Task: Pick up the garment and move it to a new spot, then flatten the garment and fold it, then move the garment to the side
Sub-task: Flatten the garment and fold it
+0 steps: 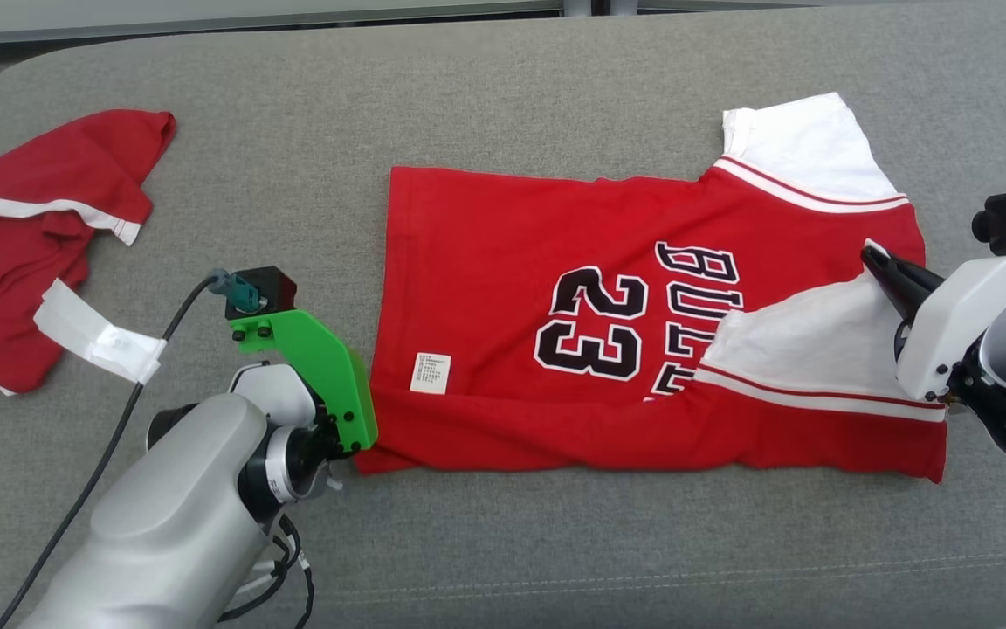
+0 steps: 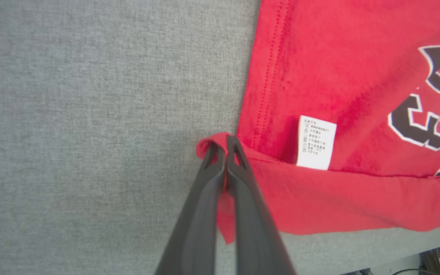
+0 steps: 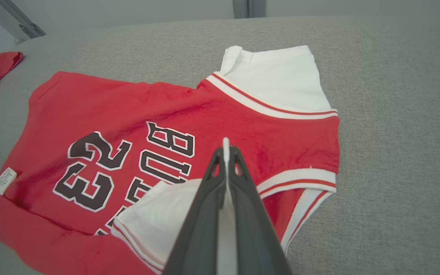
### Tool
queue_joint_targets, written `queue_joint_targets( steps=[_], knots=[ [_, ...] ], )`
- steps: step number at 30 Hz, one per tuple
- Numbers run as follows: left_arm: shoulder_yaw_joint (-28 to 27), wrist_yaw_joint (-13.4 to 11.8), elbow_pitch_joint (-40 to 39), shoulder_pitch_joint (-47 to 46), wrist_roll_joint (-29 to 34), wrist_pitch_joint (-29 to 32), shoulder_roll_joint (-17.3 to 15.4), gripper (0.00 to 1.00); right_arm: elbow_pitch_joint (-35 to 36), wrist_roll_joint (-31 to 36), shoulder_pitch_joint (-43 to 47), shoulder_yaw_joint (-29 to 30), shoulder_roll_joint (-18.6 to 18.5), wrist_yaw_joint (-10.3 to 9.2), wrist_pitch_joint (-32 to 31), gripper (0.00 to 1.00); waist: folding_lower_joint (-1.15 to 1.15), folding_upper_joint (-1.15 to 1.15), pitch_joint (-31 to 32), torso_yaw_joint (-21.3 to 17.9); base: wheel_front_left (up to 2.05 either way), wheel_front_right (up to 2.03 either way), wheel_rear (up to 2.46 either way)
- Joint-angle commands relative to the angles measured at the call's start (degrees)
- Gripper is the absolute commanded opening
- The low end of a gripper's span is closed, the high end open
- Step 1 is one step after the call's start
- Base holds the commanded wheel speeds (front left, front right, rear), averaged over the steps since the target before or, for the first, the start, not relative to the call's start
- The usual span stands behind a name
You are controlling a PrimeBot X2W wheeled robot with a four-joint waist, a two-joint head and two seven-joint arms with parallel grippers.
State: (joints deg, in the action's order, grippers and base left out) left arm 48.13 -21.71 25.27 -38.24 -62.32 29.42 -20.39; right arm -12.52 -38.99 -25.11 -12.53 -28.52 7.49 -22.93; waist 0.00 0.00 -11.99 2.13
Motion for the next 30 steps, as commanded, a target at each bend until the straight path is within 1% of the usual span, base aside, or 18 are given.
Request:
queue_joint_targets(
  steps=[1, 3, 5, 10, 13, 17, 20, 21, 22, 23, 29, 30],
  knots=[
    [-0.3, -0.2, 0.4, -1.1, 0.5, -0.1, 0.1, 0.0, -0.7, 0.6, -0.9, -0.2, -0.6, 0.01, 1.0, 0.0, 0.0, 0.0, -0.1, 0.1, 0.0, 0.0, 0.0],
    [-0.1, -0.3, 0.9, -1.4, 0.7, -0.2, 0.2, 0.0, -2.3, 1.0, -1.7, -0.5, -0.5, 0.0, 2.2, 0.0, 0.0, 0.0, -0.2, 0.2, 0.0, 0.0, 0.0],
    [-0.3, 0.1, 1.4, -1.5, 0.1, -0.1, 0.5, 0.0, -3.3, 1.2, -2.5, -0.9, -0.4, 0.0, 3.4, 0.0, 0.0, 0.0, -0.3, 0.3, 0.0, 0.0, 0.0],
    [-1.0, 0.6, 2.3, -2.1, 0.2, -1.8, 0.9, 0.0, -5.6, 2.0, -3.8, -1.9, -0.7, 0.0, 5.4, 0.0, 0.0, 0.0, -0.3, 0.3, 0.0, 0.0, 0.0],
    [-1.3, 1.0, 2.8, -2.8, 0.4, -3.3, 1.7, 0.0, -7.0, 1.9, -4.0, -1.7, -0.7, 0.0, 6.0, 0.0, 0.0, 0.0, -0.2, 0.4, 0.0, 0.0, 0.0],
    [-1.4, 1.4, 3.8, -3.3, 0.5, -4.0, 2.7, 0.0, -8.2, 1.7, -3.2, -1.9, -0.4, -0.01, 4.4, 0.0, 0.0, 0.0, 0.1, 0.2, 0.0, 0.0, 0.0],
    [-1.2, 1.1, 4.6, -3.9, 0.9, -4.2, 2.8, 0.0, -8.5, 2.3, -3.5, -2.1, -0.1, -0.01, 5.3, 0.0, 0.0, 0.0, 0.1, -0.2, 0.0, 0.0, 0.0],
    [-1.0, 1.1, 5.0, -3.9, 0.9, -3.9, 2.8, 0.0, -8.4, 2.4, -3.9, -2.3, 0.2, 0.0, 6.1, 0.08, 0.0, 0.0, 0.1, -0.4, 0.0, 0.0, 0.0],
    [-0.9, 1.1, 5.3, -3.9, 1.0, -3.9, 2.8, 0.46, -8.4, 2.3, -4.3, -2.3, 0.6, 0.0, 6.8, 0.98, 0.0, 0.0, 0.1, -0.5, 0.0, 0.0, 0.0],
    [-0.8, 1.2, 5.6, -3.9, 1.1, -4.2, 2.8, 1.0, -8.7, 2.4, -4.6, -2.1, 0.8, -0.01, 7.5, 1.0, 0.0, 0.0, 0.1, -0.6, 0.0, 0.0, 0.0],
    [-1.6, 2.2, 6.3, -3.9, 2.4, -8.9, 3.0, 1.0, -10.0, 4.5, -5.9, -2.1, 1.7, 0.0, 13.5, 1.0, 0.0, 0.0, 0.5, -0.4, 0.0, 0.0, 0.0],
    [-2.1, 3.2, 6.0, -3.4, 3.2, -12.1, 2.6, 1.0, -10.1, 4.1, -6.3, -0.9, 2.3, -0.01, 16.2, 1.0, 0.0, 0.0, 1.0, -0.4, 0.0, 0.0, 0.0]
  ],
)
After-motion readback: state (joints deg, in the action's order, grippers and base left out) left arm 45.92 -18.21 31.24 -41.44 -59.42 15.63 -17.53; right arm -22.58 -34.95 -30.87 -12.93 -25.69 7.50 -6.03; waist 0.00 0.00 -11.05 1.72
